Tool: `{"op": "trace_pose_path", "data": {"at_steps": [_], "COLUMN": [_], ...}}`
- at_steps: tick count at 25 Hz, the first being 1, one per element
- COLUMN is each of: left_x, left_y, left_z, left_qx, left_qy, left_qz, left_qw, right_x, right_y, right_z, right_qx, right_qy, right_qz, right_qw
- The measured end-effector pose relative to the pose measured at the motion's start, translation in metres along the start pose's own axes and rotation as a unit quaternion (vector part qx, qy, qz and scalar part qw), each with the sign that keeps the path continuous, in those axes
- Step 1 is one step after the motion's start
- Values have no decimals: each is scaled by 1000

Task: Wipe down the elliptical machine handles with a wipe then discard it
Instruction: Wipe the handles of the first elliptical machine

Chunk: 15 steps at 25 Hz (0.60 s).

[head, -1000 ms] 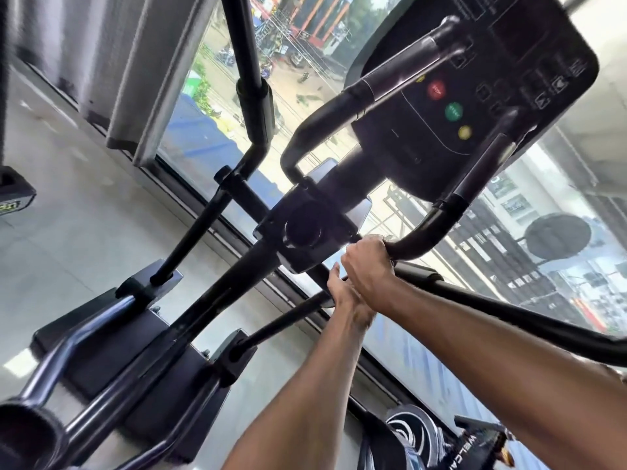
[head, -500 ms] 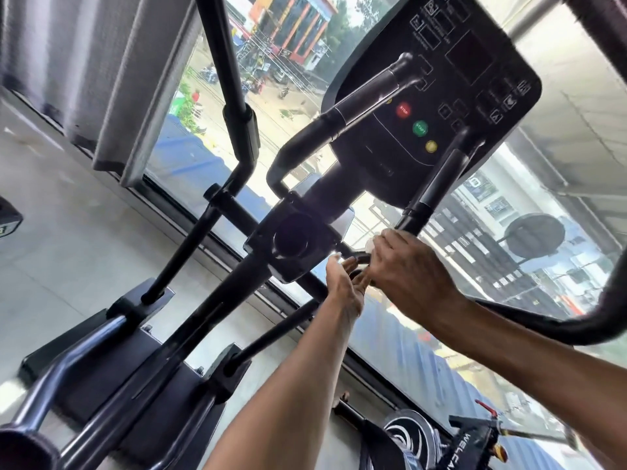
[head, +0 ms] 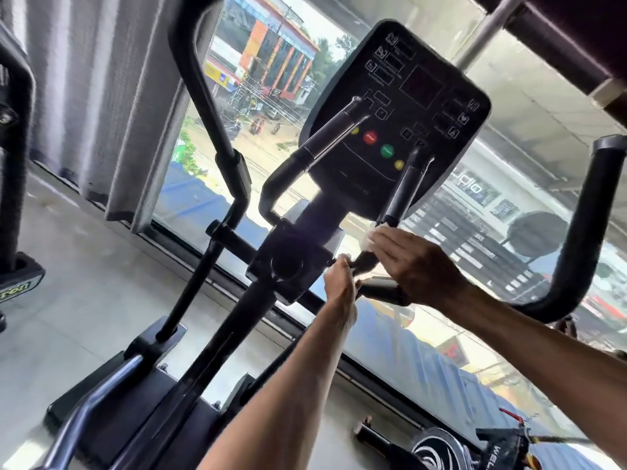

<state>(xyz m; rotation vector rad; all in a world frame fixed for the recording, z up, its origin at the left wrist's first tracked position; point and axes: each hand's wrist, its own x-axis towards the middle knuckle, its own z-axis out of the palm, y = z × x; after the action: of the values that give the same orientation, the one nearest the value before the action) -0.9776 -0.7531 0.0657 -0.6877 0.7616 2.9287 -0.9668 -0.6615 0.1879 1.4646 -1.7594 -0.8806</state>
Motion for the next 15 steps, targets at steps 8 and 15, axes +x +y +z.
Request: {"op": "trace_pose_path", "data": {"at_steps": [8,15], "left_x": [-21,-31], "left_y": [23,62], "left_z": [2,35], "left_qx": [84,224], "left_qy": [-5,-74], "left_qz": [106,228], "left_qw": [991,945], "right_x": [14,1], "right_y": [17,45], "right_z": [3,6], "right_qx": [-21,101], "right_qy": [35,82], "right_qz": [4,207], "right_qw": [999,970]}}
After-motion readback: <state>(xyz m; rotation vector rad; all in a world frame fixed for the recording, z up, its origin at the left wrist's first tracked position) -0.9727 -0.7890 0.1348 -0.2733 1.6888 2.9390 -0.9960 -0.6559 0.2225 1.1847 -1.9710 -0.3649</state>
